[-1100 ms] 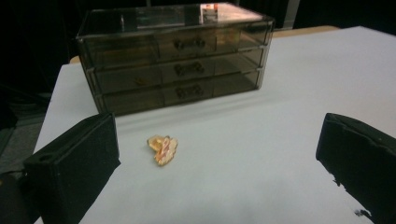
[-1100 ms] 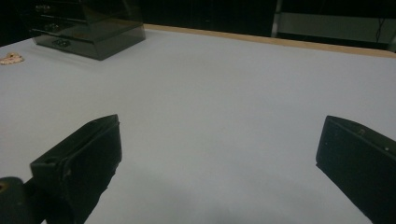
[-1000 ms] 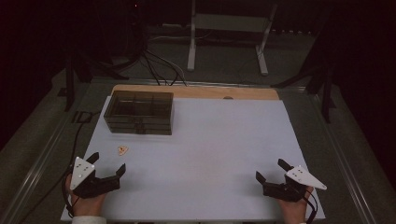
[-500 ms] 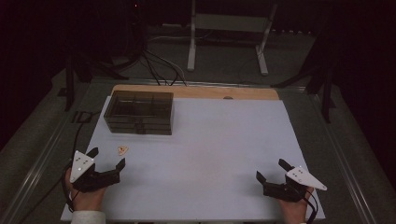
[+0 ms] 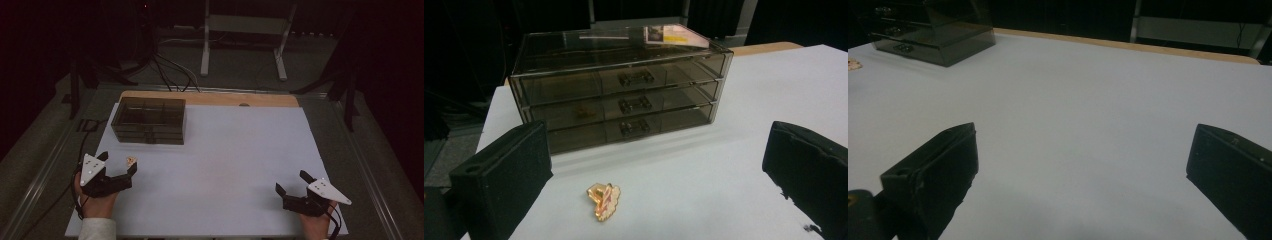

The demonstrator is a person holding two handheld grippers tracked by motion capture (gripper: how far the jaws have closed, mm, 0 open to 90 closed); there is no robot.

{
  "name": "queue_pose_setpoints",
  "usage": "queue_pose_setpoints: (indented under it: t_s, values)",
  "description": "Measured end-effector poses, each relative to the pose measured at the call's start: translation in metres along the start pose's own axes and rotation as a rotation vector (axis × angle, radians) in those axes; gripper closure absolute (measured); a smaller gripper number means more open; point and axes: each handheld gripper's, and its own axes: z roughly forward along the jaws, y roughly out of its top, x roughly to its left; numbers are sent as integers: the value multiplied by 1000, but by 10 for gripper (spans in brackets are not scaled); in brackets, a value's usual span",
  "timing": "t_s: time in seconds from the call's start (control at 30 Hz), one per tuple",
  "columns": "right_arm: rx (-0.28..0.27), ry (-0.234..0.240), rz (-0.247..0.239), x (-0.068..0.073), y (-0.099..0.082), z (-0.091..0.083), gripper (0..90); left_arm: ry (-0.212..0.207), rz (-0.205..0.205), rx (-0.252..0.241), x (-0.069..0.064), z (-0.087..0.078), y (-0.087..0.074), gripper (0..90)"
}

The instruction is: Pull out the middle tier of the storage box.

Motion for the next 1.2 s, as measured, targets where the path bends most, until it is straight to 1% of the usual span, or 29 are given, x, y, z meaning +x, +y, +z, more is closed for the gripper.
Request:
queue_pose_setpoints:
  t_s: [0.4, 0.63, 0.9, 1.2]
  values:
    - [0, -4, 2, 0, 0, 1, 6, 4, -10, -4, -3, 15, 9, 5]
    - [-2, -7, 7, -1, 0, 0, 6, 16, -6, 9, -3, 24, 12, 5]
    - [0, -4, 4, 0, 0, 1, 6, 28, -13, 19, -2, 33, 13, 6]
    - [-1, -4, 5, 0, 0, 0, 6, 40, -16, 27, -5, 46, 15, 5]
